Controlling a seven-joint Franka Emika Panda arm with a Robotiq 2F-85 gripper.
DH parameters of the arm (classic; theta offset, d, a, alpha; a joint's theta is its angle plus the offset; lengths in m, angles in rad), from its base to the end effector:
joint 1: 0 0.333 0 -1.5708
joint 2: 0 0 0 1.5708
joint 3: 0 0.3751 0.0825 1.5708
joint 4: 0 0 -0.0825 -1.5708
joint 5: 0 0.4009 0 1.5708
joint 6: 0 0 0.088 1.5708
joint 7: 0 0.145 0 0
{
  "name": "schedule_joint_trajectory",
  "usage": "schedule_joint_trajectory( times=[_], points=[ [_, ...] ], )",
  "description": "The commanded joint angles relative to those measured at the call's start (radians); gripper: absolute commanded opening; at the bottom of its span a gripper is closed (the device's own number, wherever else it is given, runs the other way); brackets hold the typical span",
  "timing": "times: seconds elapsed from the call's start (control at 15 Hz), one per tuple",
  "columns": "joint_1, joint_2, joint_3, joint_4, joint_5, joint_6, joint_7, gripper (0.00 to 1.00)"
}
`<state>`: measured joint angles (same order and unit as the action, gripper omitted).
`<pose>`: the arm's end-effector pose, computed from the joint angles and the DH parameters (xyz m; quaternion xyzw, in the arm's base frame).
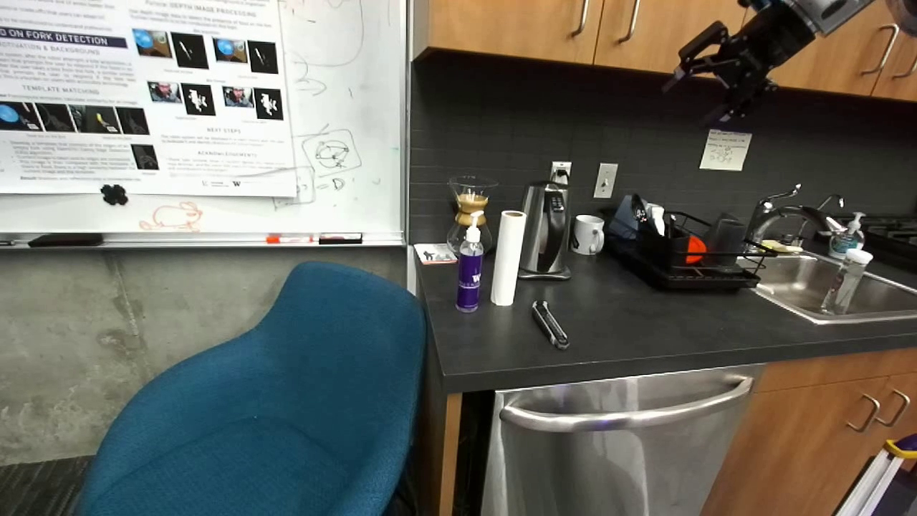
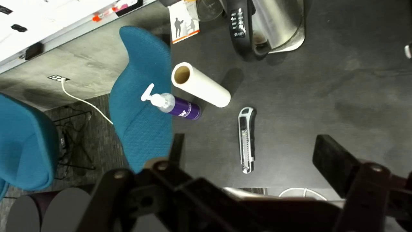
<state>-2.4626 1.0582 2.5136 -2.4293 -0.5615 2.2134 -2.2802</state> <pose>0.3470 -0.1093 0.6326 0.2633 0.8957 0.1852 0.3066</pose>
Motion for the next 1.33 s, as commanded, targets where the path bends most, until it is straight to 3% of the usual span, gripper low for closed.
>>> schedule_joint_trajectory(
  times=[0.0,0.47,0.93,1.27],
  points=[
    [0.077,0.073,-0.003,-0.053,-0.059,-0.018,0.113,1.00],
    [0.185,0.151,0.011,-0.078,-0.235,-0.046,0.253,1.00],
    [0.328,0.179,0.055,-0.063,-0.400,-0.212,0.395,1.00],
    [0.457,0.202,0.031,-0.081,-0.588,-0.292,0.505,1.00]
  ],
)
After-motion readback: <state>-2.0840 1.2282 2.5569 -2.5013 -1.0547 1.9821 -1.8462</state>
